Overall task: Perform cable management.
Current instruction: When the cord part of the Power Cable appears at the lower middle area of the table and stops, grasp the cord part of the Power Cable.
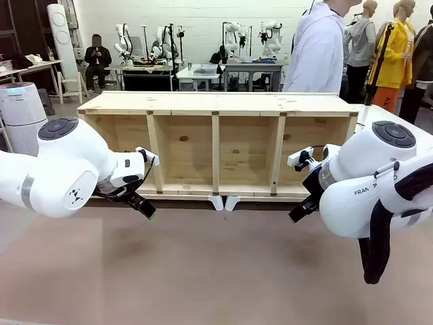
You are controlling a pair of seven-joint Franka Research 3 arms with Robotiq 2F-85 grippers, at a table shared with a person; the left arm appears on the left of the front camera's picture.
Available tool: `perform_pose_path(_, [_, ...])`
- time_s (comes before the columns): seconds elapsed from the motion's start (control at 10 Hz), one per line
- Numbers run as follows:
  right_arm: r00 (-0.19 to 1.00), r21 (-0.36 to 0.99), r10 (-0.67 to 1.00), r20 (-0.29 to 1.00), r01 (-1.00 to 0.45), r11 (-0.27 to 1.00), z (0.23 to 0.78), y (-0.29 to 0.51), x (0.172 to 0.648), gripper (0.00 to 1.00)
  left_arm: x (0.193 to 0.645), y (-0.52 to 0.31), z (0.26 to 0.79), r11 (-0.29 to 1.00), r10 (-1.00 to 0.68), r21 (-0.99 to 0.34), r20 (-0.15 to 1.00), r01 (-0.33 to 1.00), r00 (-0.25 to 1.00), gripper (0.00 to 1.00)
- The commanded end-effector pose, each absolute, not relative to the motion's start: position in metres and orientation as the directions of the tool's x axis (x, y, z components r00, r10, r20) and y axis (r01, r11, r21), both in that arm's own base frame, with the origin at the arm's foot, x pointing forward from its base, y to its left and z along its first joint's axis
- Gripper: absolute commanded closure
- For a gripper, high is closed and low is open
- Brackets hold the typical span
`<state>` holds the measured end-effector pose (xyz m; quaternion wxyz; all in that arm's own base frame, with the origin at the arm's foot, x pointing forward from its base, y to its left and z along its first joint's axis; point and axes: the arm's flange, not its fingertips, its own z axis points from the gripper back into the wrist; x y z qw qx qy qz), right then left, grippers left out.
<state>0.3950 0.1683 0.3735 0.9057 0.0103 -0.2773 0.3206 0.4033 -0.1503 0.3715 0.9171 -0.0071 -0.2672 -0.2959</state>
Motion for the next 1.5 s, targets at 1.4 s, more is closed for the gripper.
perform_pose_path(1.4, [0.632, -0.247, 0.509, 0.584, -0.459, 0.853, 0.423, 0.13, 0.304, 0.0, 0.336, -0.105, 0.419, 0.889, -0.451, 0.17, 0.492, 0.425, 0.745, 0.0])
